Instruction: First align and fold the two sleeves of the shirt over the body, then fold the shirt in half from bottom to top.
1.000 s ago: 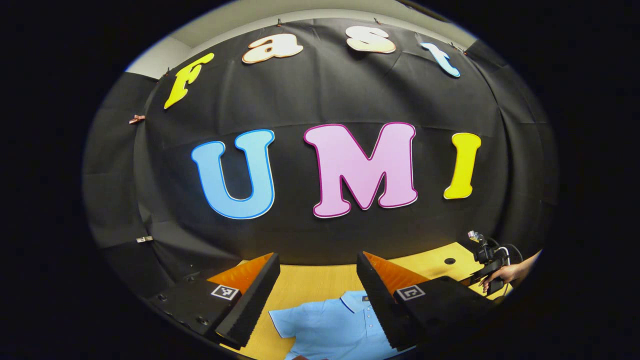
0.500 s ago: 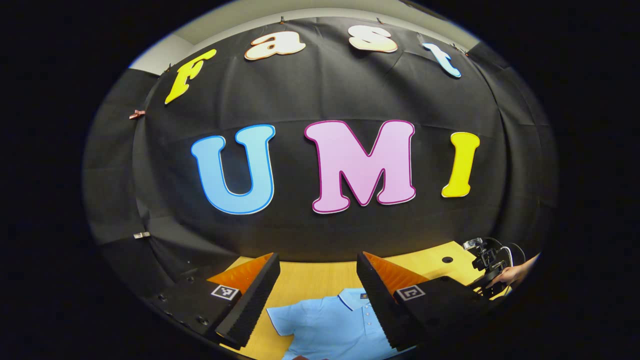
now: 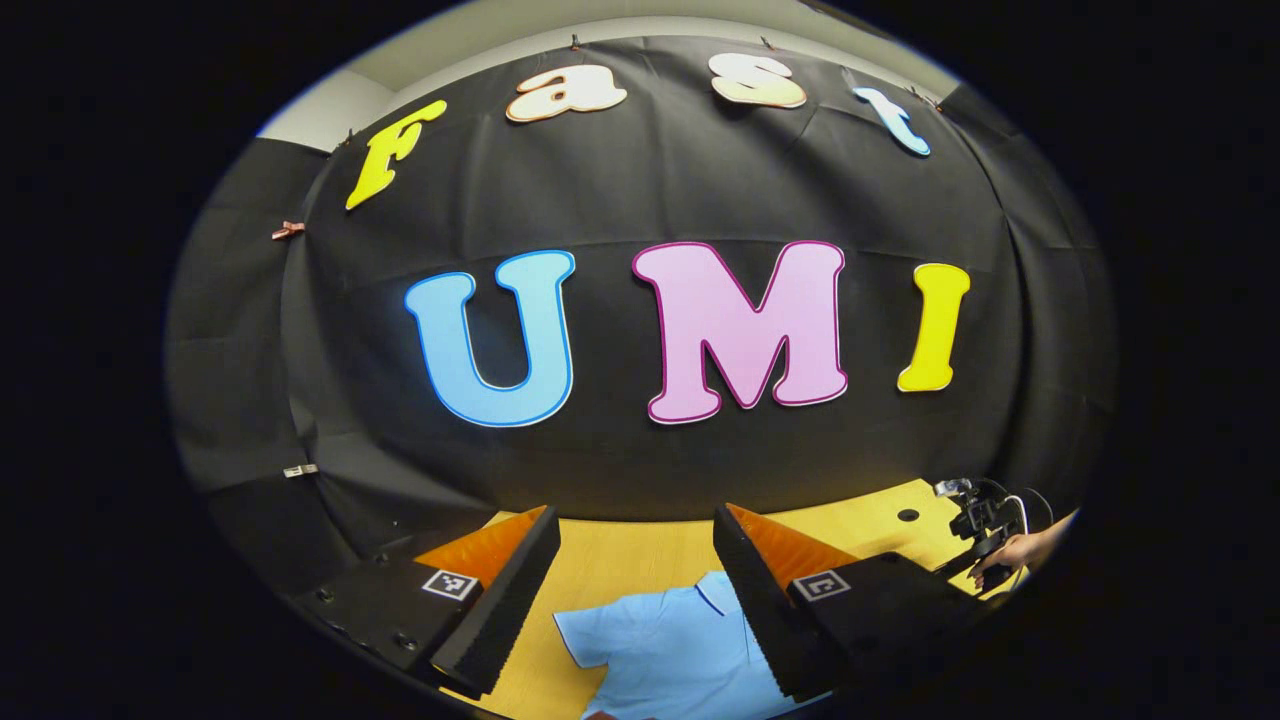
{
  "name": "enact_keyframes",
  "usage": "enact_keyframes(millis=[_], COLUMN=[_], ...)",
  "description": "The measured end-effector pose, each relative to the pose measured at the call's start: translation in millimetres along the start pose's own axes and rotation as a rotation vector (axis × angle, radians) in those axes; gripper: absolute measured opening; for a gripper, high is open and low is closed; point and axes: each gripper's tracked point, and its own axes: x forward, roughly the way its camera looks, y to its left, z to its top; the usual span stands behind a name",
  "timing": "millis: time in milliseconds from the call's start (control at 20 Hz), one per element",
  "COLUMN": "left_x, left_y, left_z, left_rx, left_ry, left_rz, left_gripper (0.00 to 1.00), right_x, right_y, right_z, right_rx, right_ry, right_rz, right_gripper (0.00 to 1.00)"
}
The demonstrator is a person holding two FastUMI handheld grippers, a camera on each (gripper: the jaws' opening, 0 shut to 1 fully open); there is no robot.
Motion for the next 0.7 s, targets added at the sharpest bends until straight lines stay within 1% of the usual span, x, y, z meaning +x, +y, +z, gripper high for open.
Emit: enact_keyframes(millis=[100, 150, 200, 250, 350, 400, 450, 550, 650, 700], left_x=[-0.9, -1.2, -0.8, -1.0, 1.2, 3.6, 4.6, 8.4, 14.6, 19.8], left_y=[4.9, 5.6, 6.6, 7.7, 10.6, 11.7, 13.4, 18.9, 25.7, 31.1], left_z=[-0.6, -2.1, -3.3, -6.0, -12.3, -17.5, -25.7, -42.6, -61.2, -71.3], left_rx=[-0.001, -0.003, -0.006, -0.009, -0.009, -0.007, -0.007, -0.025, -0.066, -0.082], left_ry=[0.000, 0.003, 0.009, 0.013, 0.018, 0.026, 0.039, 0.066, 0.093, 0.111], left_rz=[0.005, 0.007, 0.008, 0.008, 0.005, 0.000, -0.005, -0.014, -0.026, -0.030], left_gripper=[0.98, 0.98, 0.98, 0.98, 0.98, 0.98, 0.98, 0.98, 0.98, 0.98], right_x=[-9.0, -11.8, -9.9, -5.7, 5.7, 11.3, 13.8, 20.1, 15.0, 6.7], right_y=[37.2, 56.2, 71.9, 83.9, 102.7, 111.9, 122.7, 140.8, 157.7, 162.3], right_z=[23.6, 30.7, 33.3, 33.0, 27.4, 19.0, 11.8, 1.5, -1.3, -0.9], right_rx=[0.024, 0.029, 0.024, 0.012, -0.016, -0.025, -0.034, -0.067, -0.107, -0.118], right_ry=[-0.077, -0.097, -0.101, -0.102, -0.093, -0.070, -0.041, -0.020, -0.032, -0.038], right_rz=[0.109, 0.153, 0.182, 0.195, 0.208, 0.220, 0.240, 0.279, 0.320, 0.328], right_gripper=[0.14, 0.10, 0.20, 0.14, 0.14, 0.14, 0.29, 0.48, 0.78, 0.93])
